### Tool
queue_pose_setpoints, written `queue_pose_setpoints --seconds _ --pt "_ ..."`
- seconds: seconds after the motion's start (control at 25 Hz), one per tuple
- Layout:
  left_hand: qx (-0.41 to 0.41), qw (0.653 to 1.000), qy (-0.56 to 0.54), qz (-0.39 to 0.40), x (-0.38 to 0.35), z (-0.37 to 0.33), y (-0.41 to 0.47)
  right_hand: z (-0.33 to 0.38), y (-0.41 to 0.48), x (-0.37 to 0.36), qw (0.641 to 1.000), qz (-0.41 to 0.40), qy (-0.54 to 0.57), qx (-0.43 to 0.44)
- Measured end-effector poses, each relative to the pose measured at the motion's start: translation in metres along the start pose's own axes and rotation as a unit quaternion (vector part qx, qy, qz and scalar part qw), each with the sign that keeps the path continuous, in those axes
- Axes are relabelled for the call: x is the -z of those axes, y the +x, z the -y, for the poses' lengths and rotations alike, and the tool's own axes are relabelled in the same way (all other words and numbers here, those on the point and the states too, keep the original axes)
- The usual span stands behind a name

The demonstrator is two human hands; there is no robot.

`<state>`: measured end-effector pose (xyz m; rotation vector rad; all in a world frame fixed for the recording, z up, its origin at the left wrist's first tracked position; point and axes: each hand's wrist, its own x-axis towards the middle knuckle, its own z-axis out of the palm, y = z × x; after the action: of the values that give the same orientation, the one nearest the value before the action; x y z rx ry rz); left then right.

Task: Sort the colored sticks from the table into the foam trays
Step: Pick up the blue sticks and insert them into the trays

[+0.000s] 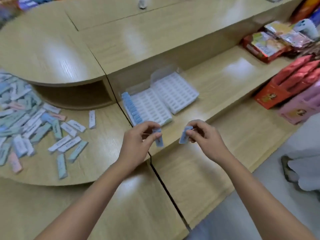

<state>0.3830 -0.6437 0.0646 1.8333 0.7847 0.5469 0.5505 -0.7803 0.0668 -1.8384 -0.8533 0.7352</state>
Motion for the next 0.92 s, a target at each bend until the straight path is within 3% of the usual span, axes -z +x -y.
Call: queue_pose_setpoints --seconds 0.16,0.32,0.6,0.92 --pt "-0.01 0.991 0.04 -0.129 -0.027 -0.02 0.085 0.001 0.111 0.045 0.992 0.074 -0.046 0.094" --pt "-0.007 0.975 0.102 -0.196 -0.034 -0.027 0.169 0.003 0.182 0.055 0.983 0.125 -0.033 0.129" --pt "0.011 0.965 0.189 -0.183 -0.035 0.006 0.233 0.001 0.258 0.024 0.974 0.154 -0.049 0.16" --pt "-0.019 0.947 0.274 -0.169 -0.034 0.027 0.243 -0.011 0.29 -0.006 0.965 0.183 -0.04 0.183"
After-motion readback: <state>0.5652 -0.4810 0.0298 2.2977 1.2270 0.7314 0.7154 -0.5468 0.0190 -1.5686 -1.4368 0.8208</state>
